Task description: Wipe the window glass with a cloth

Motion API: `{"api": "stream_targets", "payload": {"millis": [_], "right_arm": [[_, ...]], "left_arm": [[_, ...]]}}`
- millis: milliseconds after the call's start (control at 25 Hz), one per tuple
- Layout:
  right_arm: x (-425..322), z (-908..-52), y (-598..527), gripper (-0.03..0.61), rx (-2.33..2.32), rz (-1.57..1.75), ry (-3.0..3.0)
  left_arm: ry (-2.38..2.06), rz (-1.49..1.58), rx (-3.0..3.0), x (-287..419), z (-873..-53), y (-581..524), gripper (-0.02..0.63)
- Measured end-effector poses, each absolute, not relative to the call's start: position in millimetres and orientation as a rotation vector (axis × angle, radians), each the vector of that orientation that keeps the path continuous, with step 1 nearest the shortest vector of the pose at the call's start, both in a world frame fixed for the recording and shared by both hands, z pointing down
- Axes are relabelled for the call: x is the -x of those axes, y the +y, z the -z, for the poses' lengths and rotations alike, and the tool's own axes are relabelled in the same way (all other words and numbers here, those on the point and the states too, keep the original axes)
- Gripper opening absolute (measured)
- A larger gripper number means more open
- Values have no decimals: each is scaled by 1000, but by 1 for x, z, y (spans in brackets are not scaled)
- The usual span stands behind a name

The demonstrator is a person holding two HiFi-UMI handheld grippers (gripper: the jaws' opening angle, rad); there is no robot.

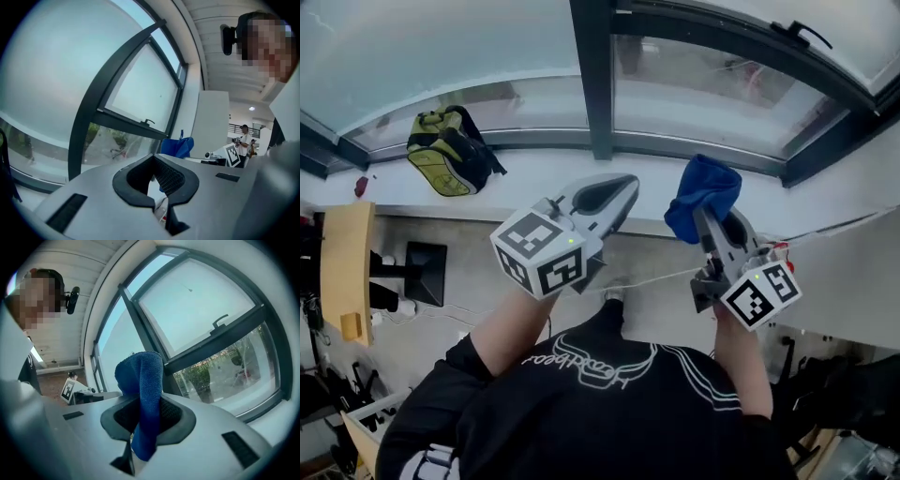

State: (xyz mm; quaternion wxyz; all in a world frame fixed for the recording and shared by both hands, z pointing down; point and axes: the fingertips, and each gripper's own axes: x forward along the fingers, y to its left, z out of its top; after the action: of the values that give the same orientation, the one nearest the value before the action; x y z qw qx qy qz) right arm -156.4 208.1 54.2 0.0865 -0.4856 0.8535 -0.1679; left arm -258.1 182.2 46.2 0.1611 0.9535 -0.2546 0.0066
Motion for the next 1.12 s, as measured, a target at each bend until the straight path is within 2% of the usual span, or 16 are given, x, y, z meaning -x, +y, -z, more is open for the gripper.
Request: {"api": "stream_targets", "payload": {"millis": [280,600,880,1120], "right_arm": [[168,-85,55,64,1423,533,2549],[183,-141,-12,64,1492,583,2573],[201,-152,-69,64,1529,232,2658],[214,-155,-122,64,1481,68,2633]], "left_arm": [[-805,-6,-2653,275,-72,43,6],[-791,-57,-2578,288,-129,-13,6],[-819,-26,-2505,296,-152,-29,6],[-913,-13,-2412,302,-175,-42,6]]}}
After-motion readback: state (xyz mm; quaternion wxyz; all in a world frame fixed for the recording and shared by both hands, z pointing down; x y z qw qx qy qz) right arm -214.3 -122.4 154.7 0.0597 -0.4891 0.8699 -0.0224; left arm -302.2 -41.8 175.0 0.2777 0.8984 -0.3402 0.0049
